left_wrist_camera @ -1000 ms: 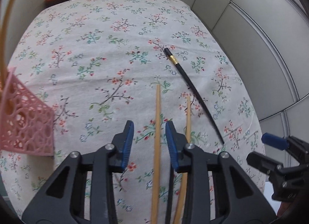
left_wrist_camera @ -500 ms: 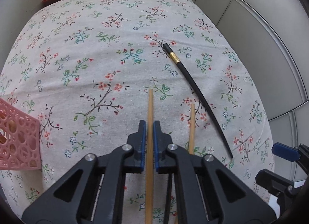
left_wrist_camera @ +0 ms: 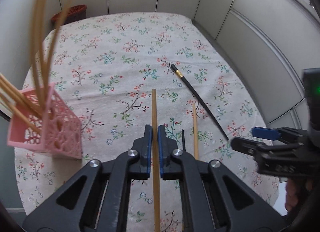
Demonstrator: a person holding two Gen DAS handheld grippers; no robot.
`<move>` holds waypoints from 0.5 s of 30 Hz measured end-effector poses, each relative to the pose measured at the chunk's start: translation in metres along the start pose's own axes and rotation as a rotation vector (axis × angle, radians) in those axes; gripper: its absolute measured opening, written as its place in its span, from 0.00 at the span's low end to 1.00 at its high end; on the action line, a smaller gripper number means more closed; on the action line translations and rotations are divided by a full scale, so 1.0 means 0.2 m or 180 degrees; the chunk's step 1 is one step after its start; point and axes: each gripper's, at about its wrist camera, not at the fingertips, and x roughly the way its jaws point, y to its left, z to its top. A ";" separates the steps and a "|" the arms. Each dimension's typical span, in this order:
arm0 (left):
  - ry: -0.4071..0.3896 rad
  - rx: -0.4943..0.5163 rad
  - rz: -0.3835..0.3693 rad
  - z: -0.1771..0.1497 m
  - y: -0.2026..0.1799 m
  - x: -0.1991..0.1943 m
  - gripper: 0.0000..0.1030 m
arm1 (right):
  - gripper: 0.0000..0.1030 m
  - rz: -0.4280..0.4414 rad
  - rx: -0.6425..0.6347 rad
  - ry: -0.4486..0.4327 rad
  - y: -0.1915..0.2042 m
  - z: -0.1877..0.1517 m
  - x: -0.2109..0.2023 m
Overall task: Organize utensils
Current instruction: 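Close the right tool on the last wooden chopstick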
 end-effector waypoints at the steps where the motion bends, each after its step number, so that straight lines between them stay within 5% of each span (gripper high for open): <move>1: -0.0036 0.0015 -0.0011 -0.01 0.01 -0.04 0.07 | 0.71 0.0013 0.0008 0.0011 0.01 0.00 0.01; 9: -0.0250 -0.0007 -0.0082 -0.06 0.12 -0.27 0.07 | 0.70 0.0076 0.0177 0.0067 0.10 0.04 0.10; 11: -0.0298 -0.0010 -0.0086 -0.07 0.13 -0.31 0.07 | 0.62 0.0146 0.0270 0.0063 0.10 0.06 0.12; 13: -0.0340 -0.0005 -0.0076 -0.08 0.16 -0.34 0.07 | 0.41 0.0213 0.0375 0.0092 0.11 0.07 0.15; 15: -0.0362 -0.0016 -0.0082 -0.09 0.18 -0.36 0.07 | 0.39 0.0248 0.0438 0.0109 0.12 0.08 0.18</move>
